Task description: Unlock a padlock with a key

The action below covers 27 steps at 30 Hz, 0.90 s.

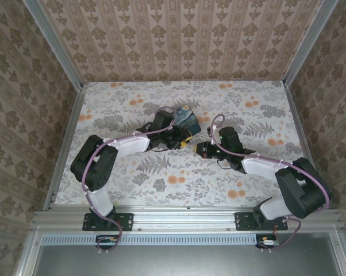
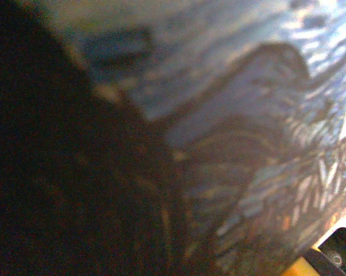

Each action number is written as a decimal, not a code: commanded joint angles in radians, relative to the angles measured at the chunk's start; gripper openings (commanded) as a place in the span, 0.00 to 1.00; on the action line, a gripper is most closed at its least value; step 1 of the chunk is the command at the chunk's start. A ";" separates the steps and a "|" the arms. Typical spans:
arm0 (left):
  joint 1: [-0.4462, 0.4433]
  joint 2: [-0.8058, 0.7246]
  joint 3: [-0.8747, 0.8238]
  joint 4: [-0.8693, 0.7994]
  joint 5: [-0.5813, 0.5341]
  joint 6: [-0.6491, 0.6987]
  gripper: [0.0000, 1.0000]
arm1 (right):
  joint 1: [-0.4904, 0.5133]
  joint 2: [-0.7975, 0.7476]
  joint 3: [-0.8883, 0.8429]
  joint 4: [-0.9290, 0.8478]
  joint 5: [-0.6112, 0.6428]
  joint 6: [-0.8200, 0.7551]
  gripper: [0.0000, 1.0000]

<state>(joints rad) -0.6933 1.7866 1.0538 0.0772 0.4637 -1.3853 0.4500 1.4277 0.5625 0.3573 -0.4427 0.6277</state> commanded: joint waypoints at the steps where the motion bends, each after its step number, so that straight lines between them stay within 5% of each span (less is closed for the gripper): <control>1: -0.002 -0.008 -0.020 -0.022 0.016 -0.051 0.00 | 0.006 0.015 0.031 0.029 0.011 -0.002 0.00; 27: -0.022 0.005 -0.002 -0.074 -0.014 -0.061 0.00 | 0.053 0.010 0.044 0.036 0.153 0.042 0.00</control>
<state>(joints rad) -0.7017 1.7866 1.0538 0.0696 0.4400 -1.3964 0.4896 1.4532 0.5831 0.3641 -0.3592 0.6403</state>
